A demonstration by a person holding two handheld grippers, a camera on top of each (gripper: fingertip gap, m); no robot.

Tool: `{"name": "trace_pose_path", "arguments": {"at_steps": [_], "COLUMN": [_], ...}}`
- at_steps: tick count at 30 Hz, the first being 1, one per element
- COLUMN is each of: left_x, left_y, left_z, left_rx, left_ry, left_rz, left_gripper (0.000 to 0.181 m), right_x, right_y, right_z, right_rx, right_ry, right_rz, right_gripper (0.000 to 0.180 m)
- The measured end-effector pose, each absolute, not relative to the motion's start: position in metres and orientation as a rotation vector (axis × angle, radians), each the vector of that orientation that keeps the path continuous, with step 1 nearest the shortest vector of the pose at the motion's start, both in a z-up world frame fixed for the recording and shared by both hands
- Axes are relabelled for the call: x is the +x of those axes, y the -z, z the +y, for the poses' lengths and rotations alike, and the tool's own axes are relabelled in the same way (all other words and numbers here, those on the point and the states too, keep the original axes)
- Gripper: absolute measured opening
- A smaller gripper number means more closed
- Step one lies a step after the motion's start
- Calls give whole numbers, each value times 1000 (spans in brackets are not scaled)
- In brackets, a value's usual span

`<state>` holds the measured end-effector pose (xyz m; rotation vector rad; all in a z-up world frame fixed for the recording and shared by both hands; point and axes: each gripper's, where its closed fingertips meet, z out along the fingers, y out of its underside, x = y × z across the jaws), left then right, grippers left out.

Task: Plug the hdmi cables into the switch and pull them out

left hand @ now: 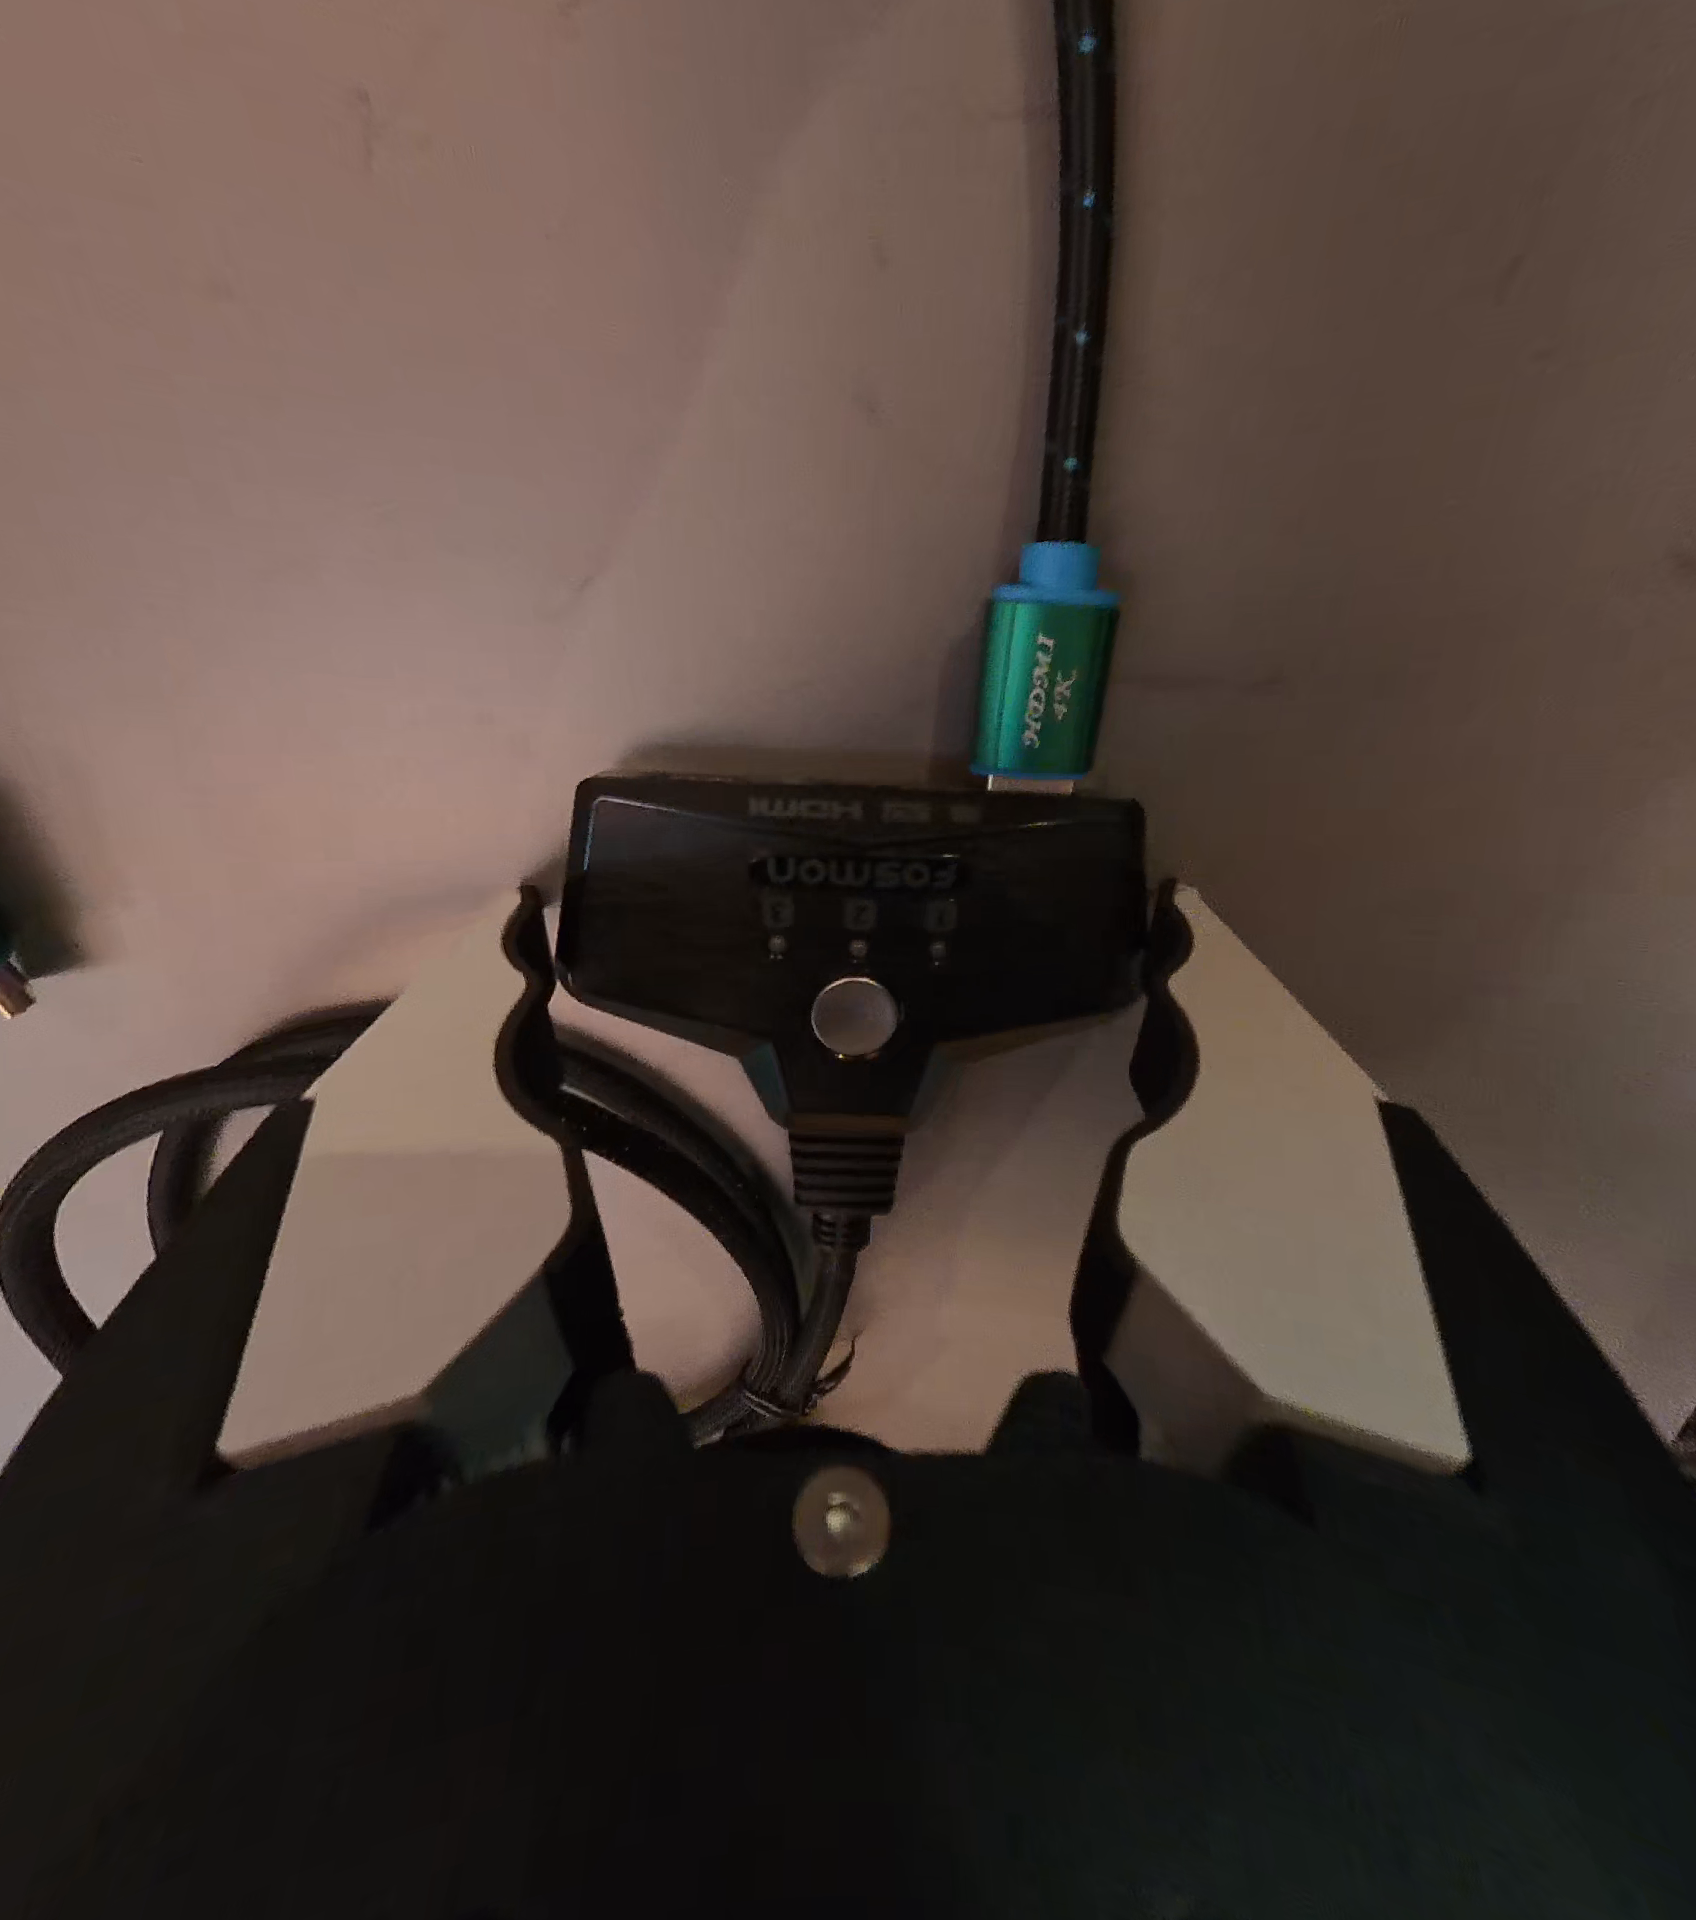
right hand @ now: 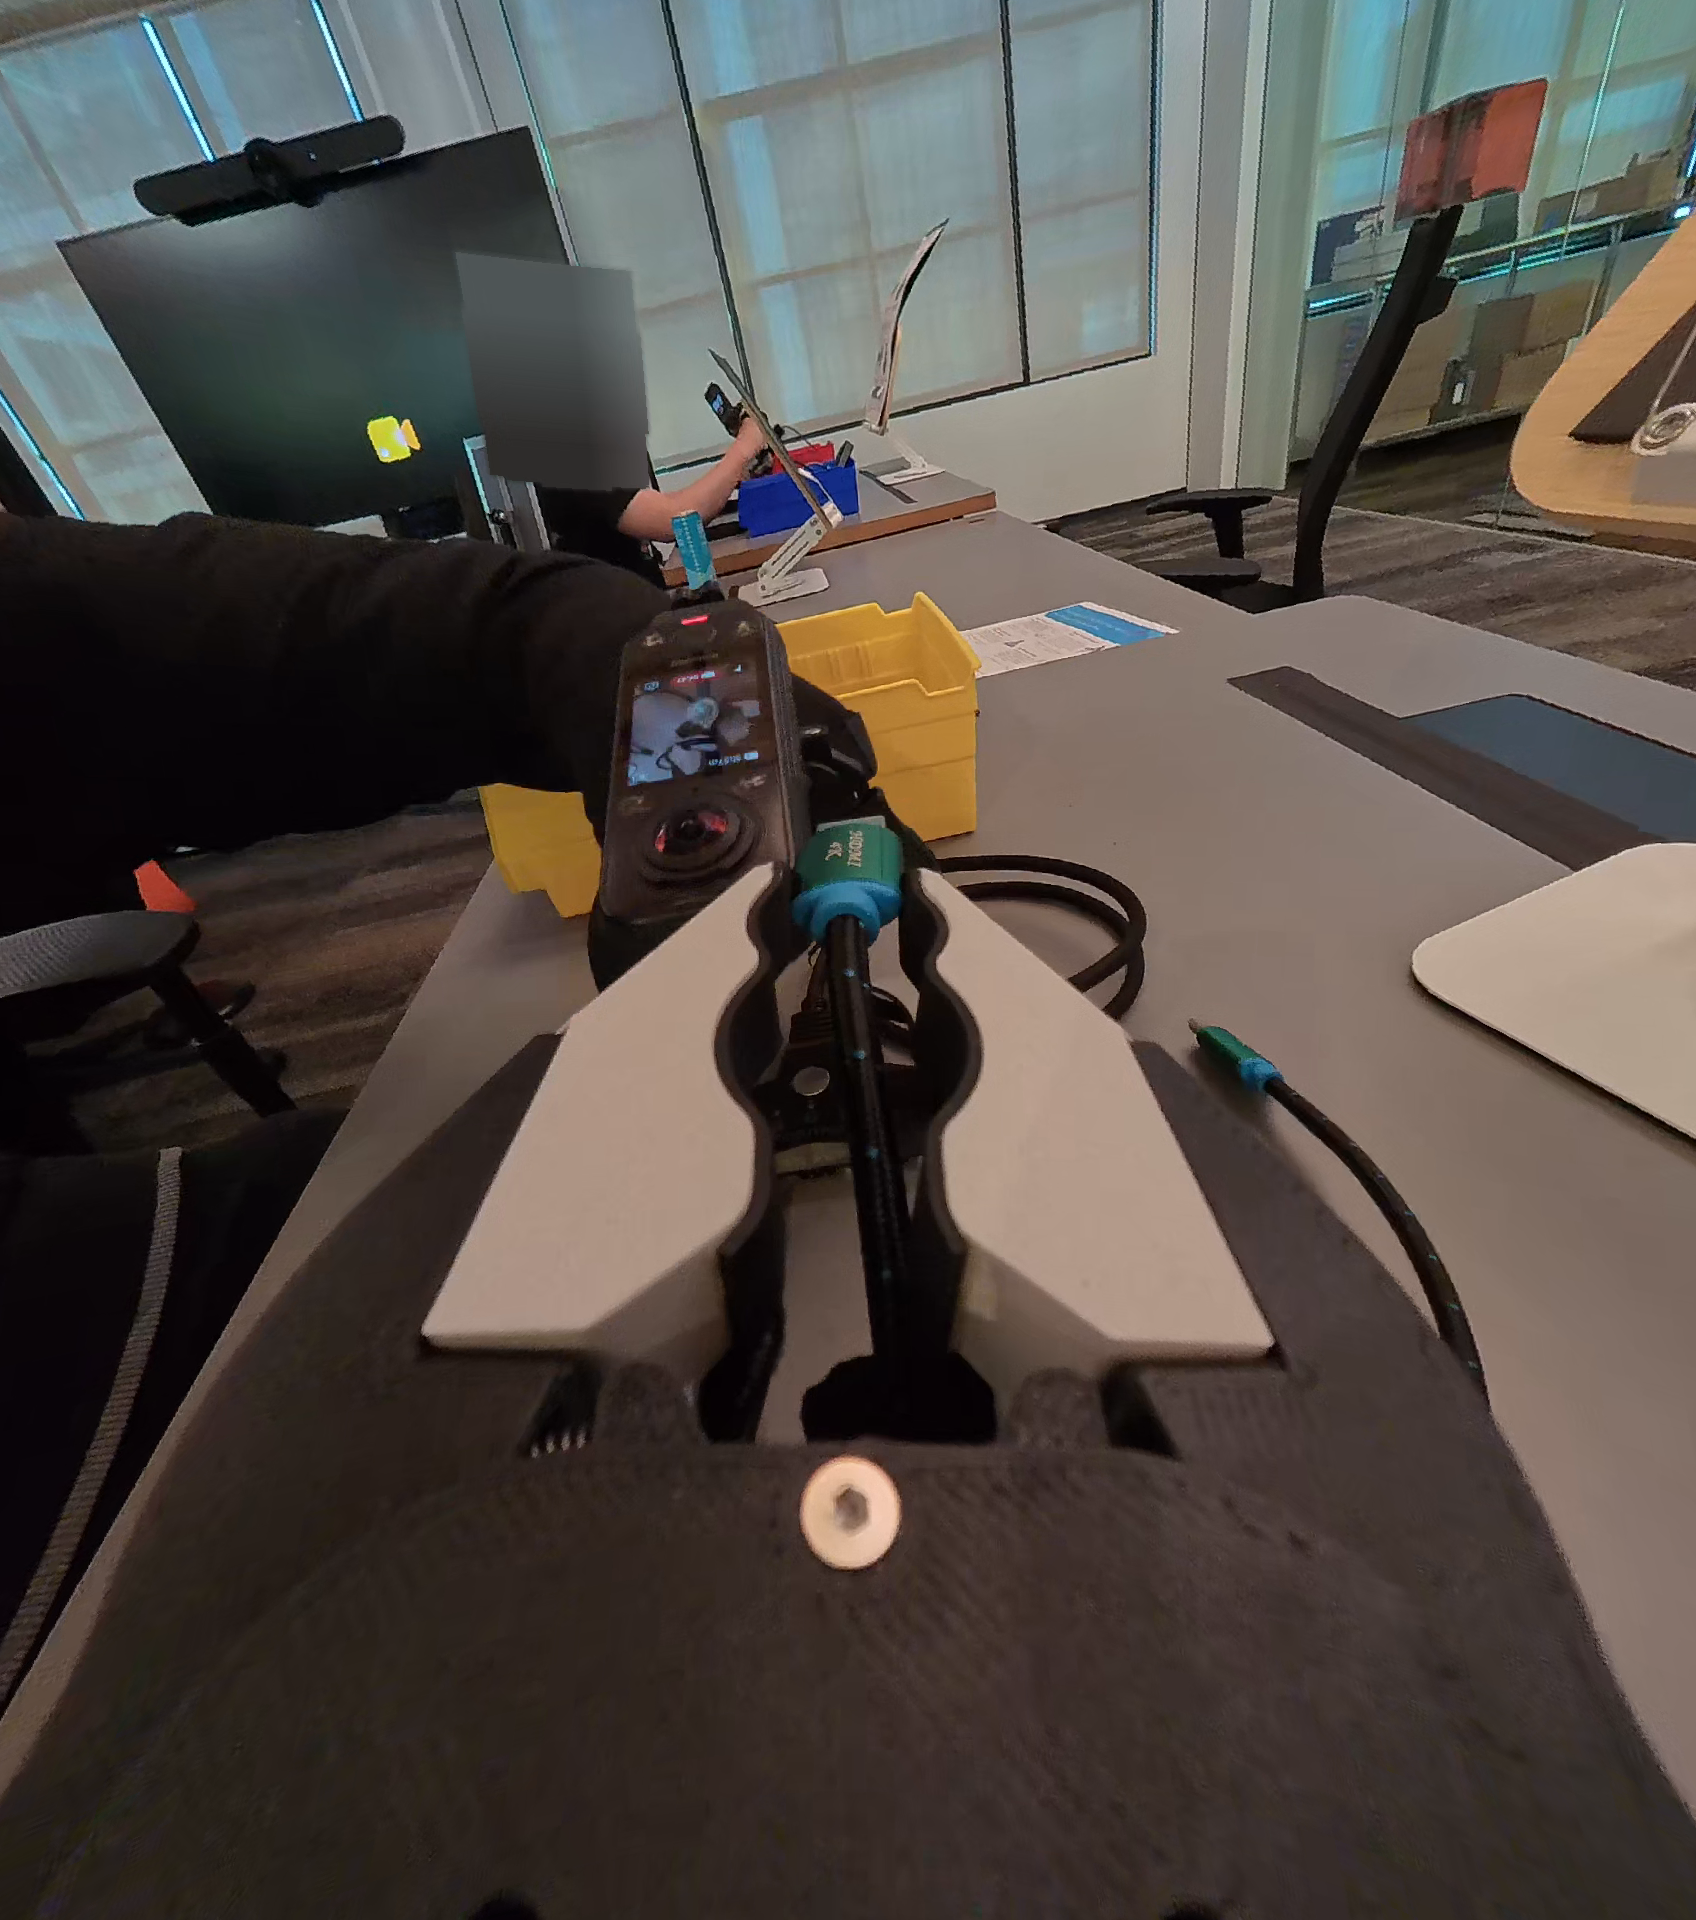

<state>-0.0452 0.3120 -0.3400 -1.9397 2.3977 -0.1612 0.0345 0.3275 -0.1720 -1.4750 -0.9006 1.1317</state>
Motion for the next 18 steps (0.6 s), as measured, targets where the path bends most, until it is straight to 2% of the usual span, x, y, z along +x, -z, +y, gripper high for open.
{"name": "trace_pose_path", "arguments": {"at_steps": [8, 18], "left_x": [-47, -47], "left_y": [341, 332], "left_z": [311, 315], "left_rx": [-1890, -1889], "left_ry": [108, 188], "left_rz": [2446, 2283], "left_gripper": [110, 109], "right_x": [36, 39], "right_y": [173, 175], "right_z": [328, 330], "right_rx": [-1469, -1470], "right_ry": [-1143, -1141], "right_rz": [-893, -888], "right_gripper": [18, 18]}}
